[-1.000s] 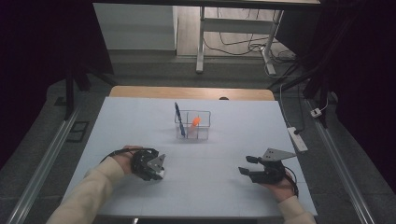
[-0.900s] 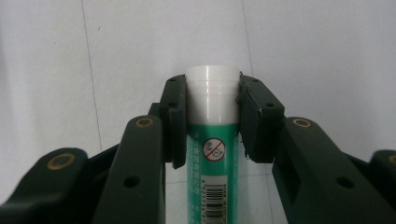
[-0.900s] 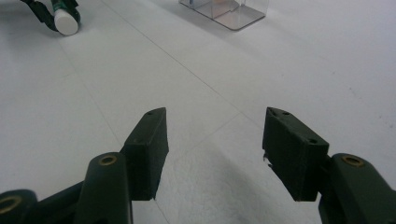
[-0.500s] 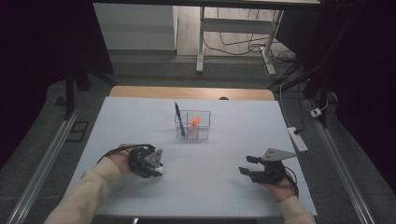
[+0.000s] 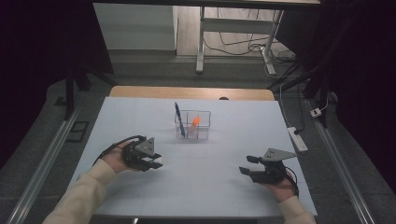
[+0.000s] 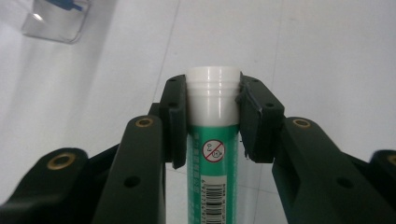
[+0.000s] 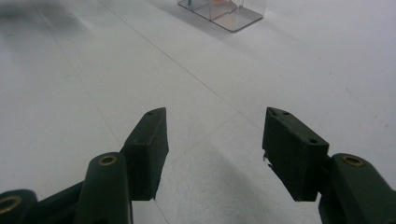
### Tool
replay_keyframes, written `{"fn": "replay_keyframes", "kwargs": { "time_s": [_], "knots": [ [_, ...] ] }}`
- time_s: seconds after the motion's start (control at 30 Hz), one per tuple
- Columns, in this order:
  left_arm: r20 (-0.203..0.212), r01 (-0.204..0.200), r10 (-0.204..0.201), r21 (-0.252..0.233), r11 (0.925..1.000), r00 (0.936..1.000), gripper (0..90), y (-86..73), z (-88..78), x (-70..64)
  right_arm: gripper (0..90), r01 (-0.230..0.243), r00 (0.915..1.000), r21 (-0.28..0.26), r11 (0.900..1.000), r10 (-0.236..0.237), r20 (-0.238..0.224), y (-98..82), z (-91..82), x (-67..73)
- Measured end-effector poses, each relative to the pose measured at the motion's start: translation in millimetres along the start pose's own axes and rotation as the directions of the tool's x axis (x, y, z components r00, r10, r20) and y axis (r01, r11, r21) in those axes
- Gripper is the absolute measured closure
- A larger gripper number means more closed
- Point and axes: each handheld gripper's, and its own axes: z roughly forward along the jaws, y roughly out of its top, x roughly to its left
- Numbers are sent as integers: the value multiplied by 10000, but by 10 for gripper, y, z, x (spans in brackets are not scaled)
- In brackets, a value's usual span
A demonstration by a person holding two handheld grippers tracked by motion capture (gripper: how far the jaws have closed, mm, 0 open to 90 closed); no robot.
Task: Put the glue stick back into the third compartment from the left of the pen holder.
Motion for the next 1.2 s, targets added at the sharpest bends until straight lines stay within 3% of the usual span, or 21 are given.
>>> {"fn": "replay_keyframes", "kwargs": {
  "time_s": [0.3,0.53,0.63,0.97,1.2],
  "knots": [
    [-228,766,-772,-280,9967,9968,648,-12,-15,41,401,9,10000,37,10000,-9,-6,-2,5,-2],
    [-568,1607,-1653,-774,9840,9846,648,-6,-92,79,401,10,10000,-1,10000,-10,-57,-2,8,4],
    [-584,1758,-1823,-1016,9792,9815,648,-5,-116,79,401,-2,10000,-18,10000,2,-55,-2,6,2],
    [-624,2450,-2611,-1936,9500,9633,648,37,-189,79,401,11,10000,10,10000,-11,13,-1,-3,0],
    [-904,2708,-3014,-2530,9288,9492,648,89,-236,80,401,9,10000,-79,10000,-9,2,-3,-14,-2]
  ]
}}
